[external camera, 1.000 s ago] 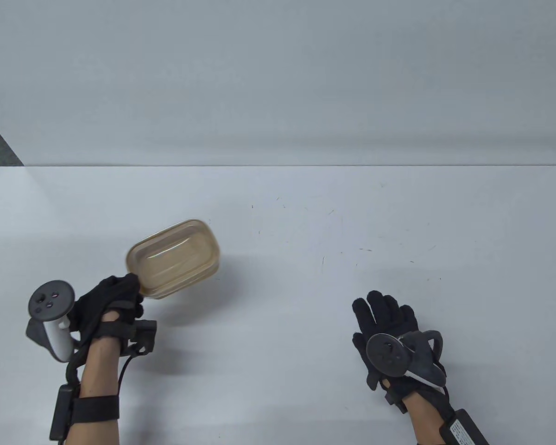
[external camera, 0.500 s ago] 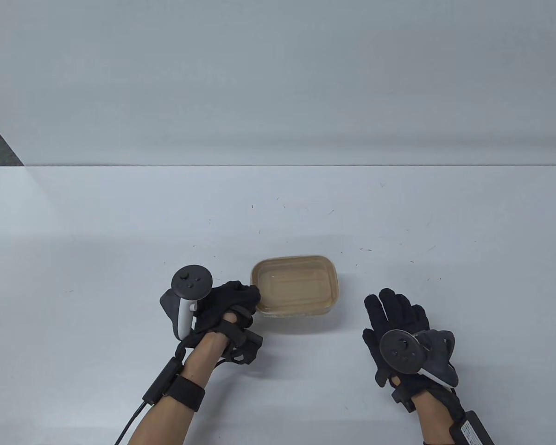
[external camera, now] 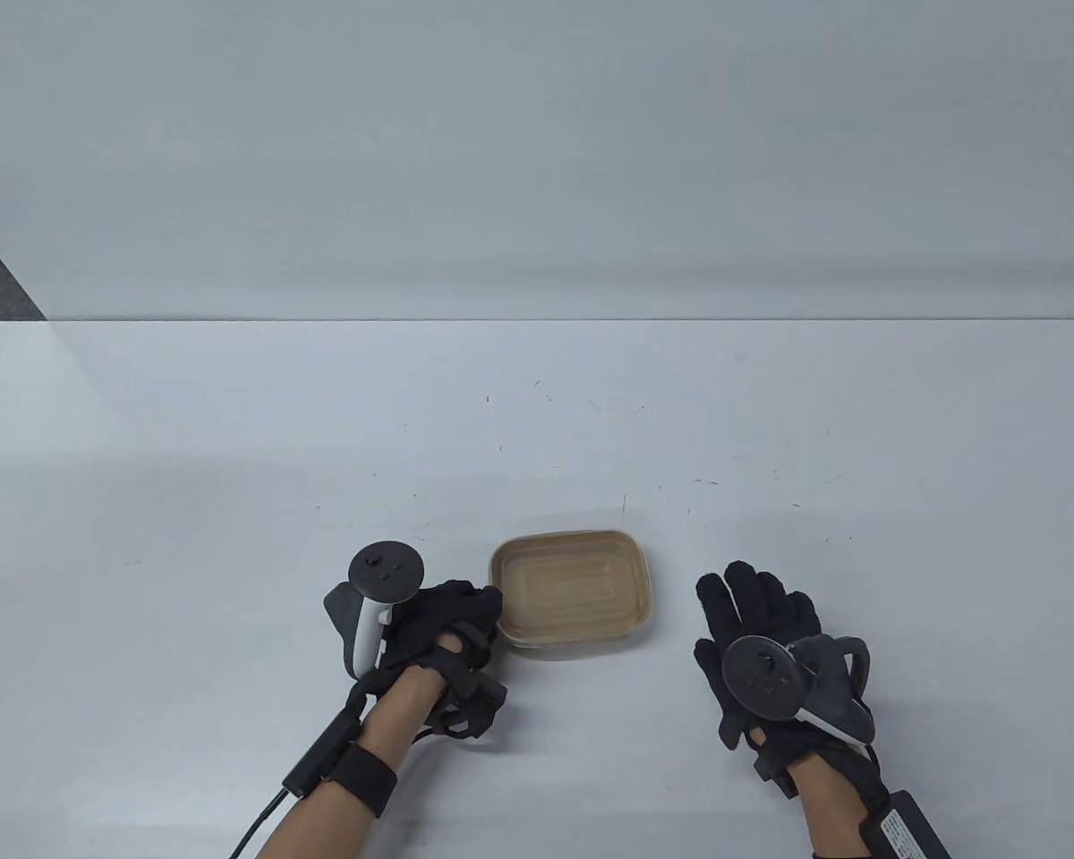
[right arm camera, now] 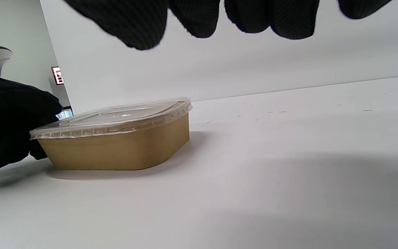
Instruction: Remove lid from takeout box
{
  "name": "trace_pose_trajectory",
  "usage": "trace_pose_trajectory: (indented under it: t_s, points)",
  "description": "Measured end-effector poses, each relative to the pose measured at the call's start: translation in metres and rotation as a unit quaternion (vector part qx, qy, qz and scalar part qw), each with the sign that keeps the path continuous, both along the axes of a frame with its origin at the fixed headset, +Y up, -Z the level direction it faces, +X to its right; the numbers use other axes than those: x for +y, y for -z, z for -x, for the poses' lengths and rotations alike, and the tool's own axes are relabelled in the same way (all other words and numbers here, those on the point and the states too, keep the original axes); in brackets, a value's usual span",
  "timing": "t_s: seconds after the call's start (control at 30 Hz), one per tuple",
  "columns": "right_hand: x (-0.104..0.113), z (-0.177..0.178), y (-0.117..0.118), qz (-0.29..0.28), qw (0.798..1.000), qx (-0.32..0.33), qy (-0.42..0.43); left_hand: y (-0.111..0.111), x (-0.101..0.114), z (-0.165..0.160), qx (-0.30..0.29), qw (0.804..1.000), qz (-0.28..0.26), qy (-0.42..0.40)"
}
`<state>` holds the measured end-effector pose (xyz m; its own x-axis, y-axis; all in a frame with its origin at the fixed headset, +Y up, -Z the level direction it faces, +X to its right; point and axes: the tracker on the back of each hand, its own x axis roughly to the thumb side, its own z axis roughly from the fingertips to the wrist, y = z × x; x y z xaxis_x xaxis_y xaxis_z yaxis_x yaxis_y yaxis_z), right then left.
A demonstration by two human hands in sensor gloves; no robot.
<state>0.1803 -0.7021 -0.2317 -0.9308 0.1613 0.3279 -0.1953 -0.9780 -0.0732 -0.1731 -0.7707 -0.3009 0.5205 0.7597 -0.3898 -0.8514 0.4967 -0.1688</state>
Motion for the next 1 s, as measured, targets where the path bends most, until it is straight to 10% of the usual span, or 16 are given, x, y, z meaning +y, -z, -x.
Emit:
trace_pose_trajectory:
  t_s: [0.13,0.37,1.0]
  points:
    - [0.003,-0.002,-0.002,-0.005,1.000,0.001,0.009,0.002,0.013,0.020,-0.030,0.994,-0.106,0.018]
    - [0.000,0.000,-0.001,0.005,1.000,0.008,0.008,0.005,-0.009,-0.008,-0.272,0.937,-0.107,0.190]
    - [0.007,0.025,0.007,0.015,0.999,0.045,0.010,0.025,-0.023,-0.024,-0.289,0.934,-0.035,0.206]
